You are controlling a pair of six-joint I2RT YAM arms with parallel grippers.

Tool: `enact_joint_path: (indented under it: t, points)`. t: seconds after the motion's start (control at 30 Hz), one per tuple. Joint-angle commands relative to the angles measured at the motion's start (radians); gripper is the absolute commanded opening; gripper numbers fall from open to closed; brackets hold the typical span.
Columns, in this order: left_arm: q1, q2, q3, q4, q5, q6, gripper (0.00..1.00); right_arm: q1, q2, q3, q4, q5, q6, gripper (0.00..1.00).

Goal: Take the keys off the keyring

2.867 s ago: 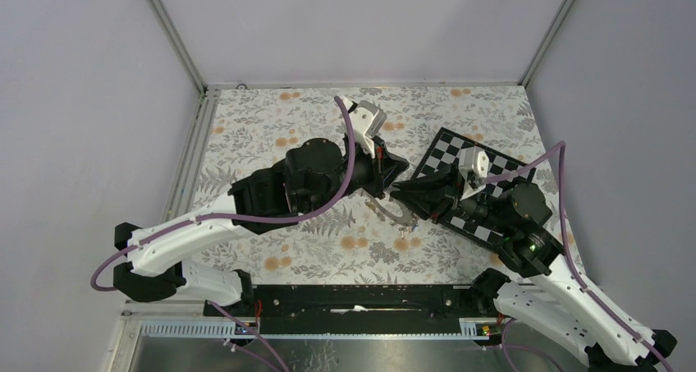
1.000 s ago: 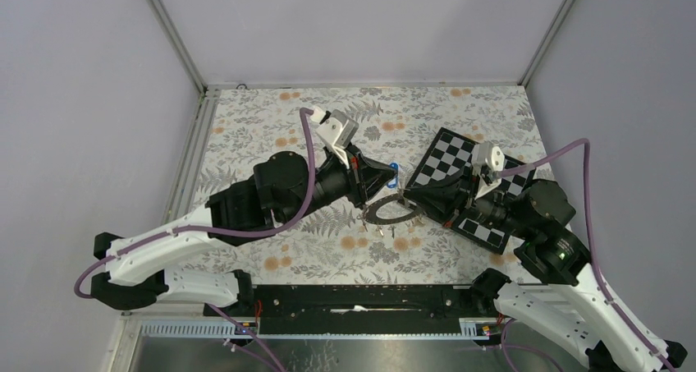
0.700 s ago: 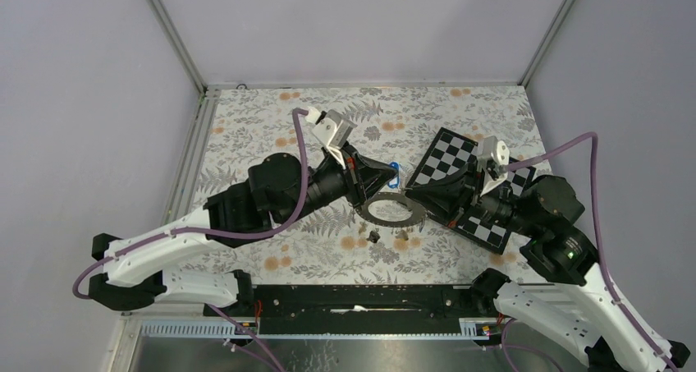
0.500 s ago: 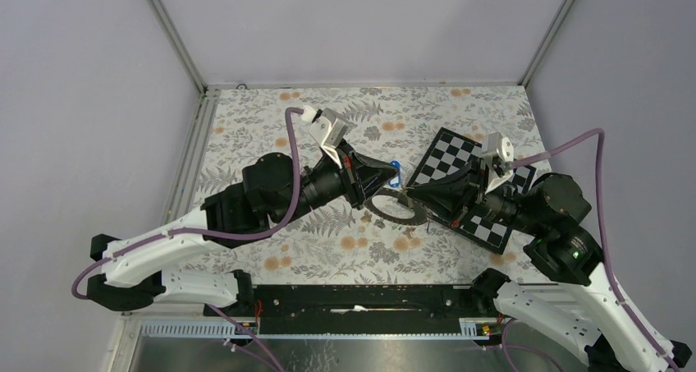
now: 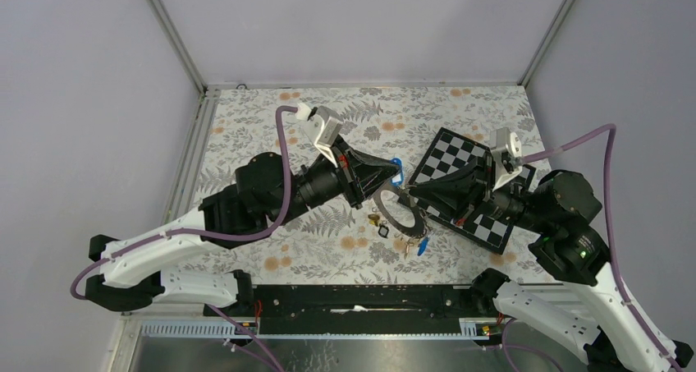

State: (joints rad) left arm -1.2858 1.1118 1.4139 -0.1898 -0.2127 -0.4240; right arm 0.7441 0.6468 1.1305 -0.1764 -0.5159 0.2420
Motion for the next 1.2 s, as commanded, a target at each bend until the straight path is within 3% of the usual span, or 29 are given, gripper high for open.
enact_joint_path:
  t: [0.0,0.4,0.73,1.17]
  points:
    - [0.019,-0.04,0.033,0.006,-0.09,0.05,0.05,-0.002,-0.035,0.092,0.111,-0.076,0.04,0.0]
    - [0.019,-0.073,0.002,0.04,-0.055,0.047,0.07,-0.001,-0.029,0.132,0.114,-0.152,0.065,0.0]
    - [0.019,-0.138,-0.054,0.11,0.194,0.088,0.07,-0.002,-0.012,0.171,0.13,-0.267,0.114,0.0]
    - [0.019,-0.162,-0.07,0.127,0.363,0.12,0.08,-0.002,0.03,0.191,0.192,-0.432,0.211,0.0]
